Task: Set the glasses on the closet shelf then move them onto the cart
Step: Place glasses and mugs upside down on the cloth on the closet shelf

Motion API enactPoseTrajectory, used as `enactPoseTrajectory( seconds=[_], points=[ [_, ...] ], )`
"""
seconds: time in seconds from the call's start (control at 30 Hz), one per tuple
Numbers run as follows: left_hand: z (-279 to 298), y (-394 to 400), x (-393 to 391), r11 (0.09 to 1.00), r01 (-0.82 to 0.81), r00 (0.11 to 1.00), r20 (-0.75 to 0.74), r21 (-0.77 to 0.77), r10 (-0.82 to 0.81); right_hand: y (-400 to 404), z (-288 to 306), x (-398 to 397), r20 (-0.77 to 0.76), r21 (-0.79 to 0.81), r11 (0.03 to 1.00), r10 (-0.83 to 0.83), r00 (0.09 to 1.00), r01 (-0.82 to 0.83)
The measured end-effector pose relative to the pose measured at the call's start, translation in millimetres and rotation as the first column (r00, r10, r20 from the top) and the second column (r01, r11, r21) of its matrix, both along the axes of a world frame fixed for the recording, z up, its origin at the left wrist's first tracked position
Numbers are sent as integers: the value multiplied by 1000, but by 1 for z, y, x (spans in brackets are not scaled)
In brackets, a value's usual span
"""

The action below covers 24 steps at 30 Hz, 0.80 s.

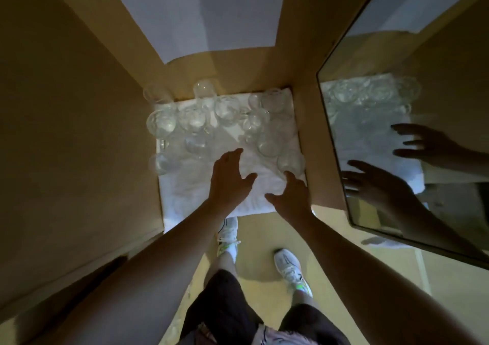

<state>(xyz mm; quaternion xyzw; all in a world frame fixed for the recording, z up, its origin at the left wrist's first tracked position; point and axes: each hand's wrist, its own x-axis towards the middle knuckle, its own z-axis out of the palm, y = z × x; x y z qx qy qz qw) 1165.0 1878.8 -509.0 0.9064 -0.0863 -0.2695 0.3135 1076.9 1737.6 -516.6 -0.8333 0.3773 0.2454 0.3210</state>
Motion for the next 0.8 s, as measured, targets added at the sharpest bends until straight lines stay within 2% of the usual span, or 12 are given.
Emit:
enactPoseTrajectory(
  seconds=[0.17,0.33,0.67,0.8],
  points=[
    [-43,-13,11,998,66,996,-55,19,-65,-13,-33,4,11,0,980,-199,980,199],
    [-84,-28,23,998,60,997,-57,14,-59,-28,-73,7,99,-12,924,-380,920,382],
    [-166,-59,75,995,94,996,-12,44,-94,-52,-149,14,227,0,861,-495,838,509],
    [-180,-66,78,994,109,994,-17,-20,-109,-53,-163,14,307,36,838,-528,792,544]
  ],
)
